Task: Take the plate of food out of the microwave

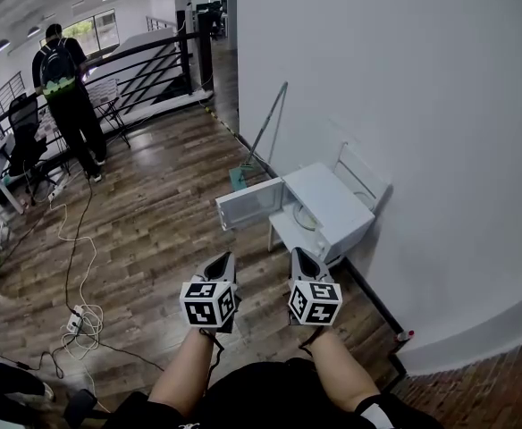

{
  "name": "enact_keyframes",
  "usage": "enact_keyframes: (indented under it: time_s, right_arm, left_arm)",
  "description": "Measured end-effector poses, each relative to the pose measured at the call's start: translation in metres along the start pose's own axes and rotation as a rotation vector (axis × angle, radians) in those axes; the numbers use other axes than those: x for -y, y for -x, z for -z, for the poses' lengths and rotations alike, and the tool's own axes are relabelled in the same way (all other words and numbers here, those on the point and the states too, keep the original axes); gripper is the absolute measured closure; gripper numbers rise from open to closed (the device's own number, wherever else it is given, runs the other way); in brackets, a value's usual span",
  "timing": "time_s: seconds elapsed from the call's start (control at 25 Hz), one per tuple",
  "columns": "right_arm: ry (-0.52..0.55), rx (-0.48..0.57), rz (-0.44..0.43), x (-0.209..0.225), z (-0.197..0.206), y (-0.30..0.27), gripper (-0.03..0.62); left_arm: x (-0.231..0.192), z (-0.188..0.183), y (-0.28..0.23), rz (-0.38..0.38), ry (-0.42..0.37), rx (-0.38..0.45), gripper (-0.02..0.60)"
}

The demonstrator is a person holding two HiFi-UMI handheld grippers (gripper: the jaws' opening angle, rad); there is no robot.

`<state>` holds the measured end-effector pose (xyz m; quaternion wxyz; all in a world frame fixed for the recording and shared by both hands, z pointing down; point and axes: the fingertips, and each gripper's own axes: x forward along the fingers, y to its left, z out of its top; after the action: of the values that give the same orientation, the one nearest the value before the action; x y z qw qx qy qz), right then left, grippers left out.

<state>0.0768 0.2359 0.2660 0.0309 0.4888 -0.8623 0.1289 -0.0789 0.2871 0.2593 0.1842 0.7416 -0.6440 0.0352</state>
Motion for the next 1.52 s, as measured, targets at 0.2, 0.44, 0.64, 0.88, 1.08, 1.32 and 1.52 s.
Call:
enact_keyframes:
  time_s: [0.2, 0.44, 0.64, 0.88, 1.08, 1.32, 1.52]
  right_arm:
    - [-0.017, -0.026, 0.014, 0.005, 0.013, -0.008, 0.581]
    - [-0.042, -0.007, 0.028, 0.035, 0.004, -0.039, 0.581]
    - [-0.056, 0.003, 0.016, 0.075, -0.012, -0.087, 0.58]
    - [-0.059, 0.011, -0.039, 0.118, -0.036, -0.146, 0.58]
    - [-0.054, -0.012, -0.088, 0.141, -0.044, -0.182, 0.581]
    - [-0.07, -0.033, -0.091, 0.174, -0.04, -0.206, 0.58]
    - [-0.07, -0.049, -0.07, 0.192, -0.031, -0.221, 0.581]
  left_arm:
    - [-0.006, 0.008, -0.011, 0.016, -0.002, -0.024, 0.581]
    - [-0.005, 0.002, -0.054, 0.021, -0.022, -0.044, 0.581]
    - [0.0, -0.016, -0.112, 0.012, -0.041, -0.048, 0.581]
    - [0.013, -0.033, -0.178, -0.013, -0.04, -0.048, 0.581]
    - [0.008, -0.038, -0.218, -0.053, 0.009, -0.051, 0.581]
    - [0.014, -0.031, -0.255, -0.064, 0.018, -0.075, 0.581]
    - [0.012, -0.027, -0.285, -0.041, 0.026, -0.089, 0.581]
